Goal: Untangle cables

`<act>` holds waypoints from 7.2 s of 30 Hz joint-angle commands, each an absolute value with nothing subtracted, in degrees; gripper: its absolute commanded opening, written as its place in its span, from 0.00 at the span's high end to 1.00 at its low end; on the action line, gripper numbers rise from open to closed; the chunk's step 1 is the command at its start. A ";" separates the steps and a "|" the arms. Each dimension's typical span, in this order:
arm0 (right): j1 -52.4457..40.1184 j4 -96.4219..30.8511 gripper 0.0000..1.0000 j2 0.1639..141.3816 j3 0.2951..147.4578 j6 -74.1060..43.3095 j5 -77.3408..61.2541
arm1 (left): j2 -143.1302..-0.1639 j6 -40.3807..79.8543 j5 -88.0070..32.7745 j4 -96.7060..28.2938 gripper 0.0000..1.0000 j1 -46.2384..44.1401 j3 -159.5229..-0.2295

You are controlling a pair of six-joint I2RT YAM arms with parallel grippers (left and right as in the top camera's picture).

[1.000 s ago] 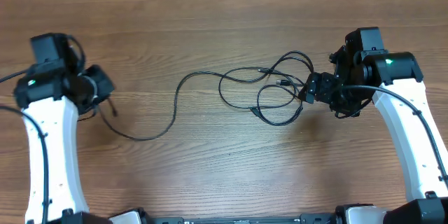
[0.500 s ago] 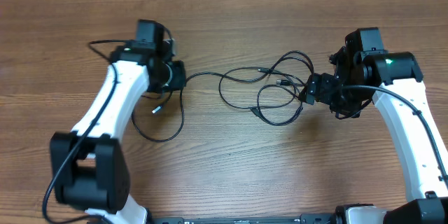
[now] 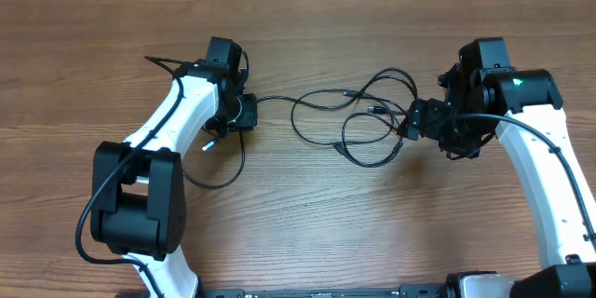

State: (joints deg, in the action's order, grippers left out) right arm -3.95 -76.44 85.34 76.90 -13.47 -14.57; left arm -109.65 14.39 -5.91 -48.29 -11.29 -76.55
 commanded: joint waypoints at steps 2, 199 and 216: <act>-4.12 -76.38 0.16 84.99 76.66 -13.63 -13.98 | -110.26 14.17 -3.09 -48.56 0.66 -12.14 -76.86; -4.12 -79.22 0.15 84.99 76.64 -13.43 -13.98 | -73.91 43.88 1.10 -51.09 0.57 2.63 -49.08; -4.12 -79.64 0.15 84.99 76.64 -13.45 -13.98 | -86.04 49.36 15.62 -34.98 0.64 2.66 -46.02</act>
State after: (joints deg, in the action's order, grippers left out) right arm -3.95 -79.48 85.34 76.71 -13.47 -14.57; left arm -85.38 49.19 11.44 -36.53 2.61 -46.30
